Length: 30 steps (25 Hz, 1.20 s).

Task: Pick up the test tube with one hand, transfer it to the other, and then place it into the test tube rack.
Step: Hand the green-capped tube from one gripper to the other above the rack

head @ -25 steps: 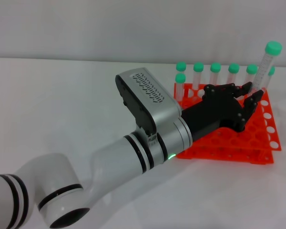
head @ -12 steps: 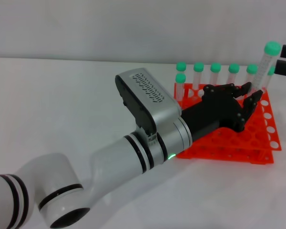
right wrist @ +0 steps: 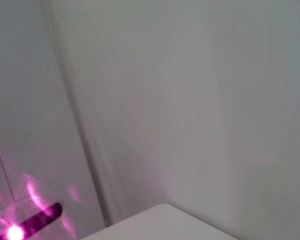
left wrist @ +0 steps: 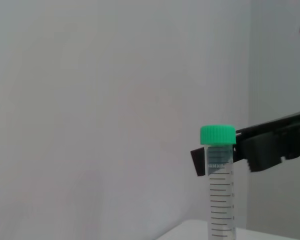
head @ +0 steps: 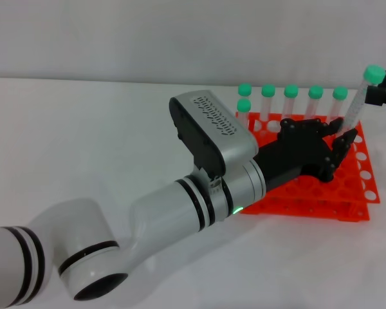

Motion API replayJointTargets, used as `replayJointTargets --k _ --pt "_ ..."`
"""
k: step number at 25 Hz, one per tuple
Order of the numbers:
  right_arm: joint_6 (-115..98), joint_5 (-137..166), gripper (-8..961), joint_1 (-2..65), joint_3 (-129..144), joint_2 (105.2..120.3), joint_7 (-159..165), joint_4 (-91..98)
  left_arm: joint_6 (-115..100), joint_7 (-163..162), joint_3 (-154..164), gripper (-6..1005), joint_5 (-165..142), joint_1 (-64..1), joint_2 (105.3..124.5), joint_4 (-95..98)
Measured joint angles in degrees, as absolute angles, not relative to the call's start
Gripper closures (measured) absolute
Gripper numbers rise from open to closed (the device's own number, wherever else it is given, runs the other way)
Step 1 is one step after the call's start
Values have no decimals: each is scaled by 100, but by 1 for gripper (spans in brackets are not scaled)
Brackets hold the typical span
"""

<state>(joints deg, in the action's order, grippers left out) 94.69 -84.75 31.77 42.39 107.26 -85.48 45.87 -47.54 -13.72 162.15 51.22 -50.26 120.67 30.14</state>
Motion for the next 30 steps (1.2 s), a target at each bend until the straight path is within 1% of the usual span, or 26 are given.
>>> replayJointTargets --k 3,8,16,27,30 --pt "9356 -8416 375 3182 4217 10732 -8541 4580 -4672 -1387 16215 816 5120 -5077 12067 3020" --pt "9248 -8411 385 3186 4223 10739 -8538 4577 -4650 -1396 16215 816 5117 -5098 12067 3025" --pt "9236 -8410 450 3172 4205 10758 -8571 4567 -4648 -1399 16216 817 5118 -5098 12067 3029" --pt "9284 -8429 666 3120 4201 10769 -8590 4526 -4517 -1373 16211 817 5120 -5084 12068 3111" --pt "9289 -8441 710 3090 4190 10773 -8592 4526 -4530 -1372 16213 817 5116 -5067 12068 3111"
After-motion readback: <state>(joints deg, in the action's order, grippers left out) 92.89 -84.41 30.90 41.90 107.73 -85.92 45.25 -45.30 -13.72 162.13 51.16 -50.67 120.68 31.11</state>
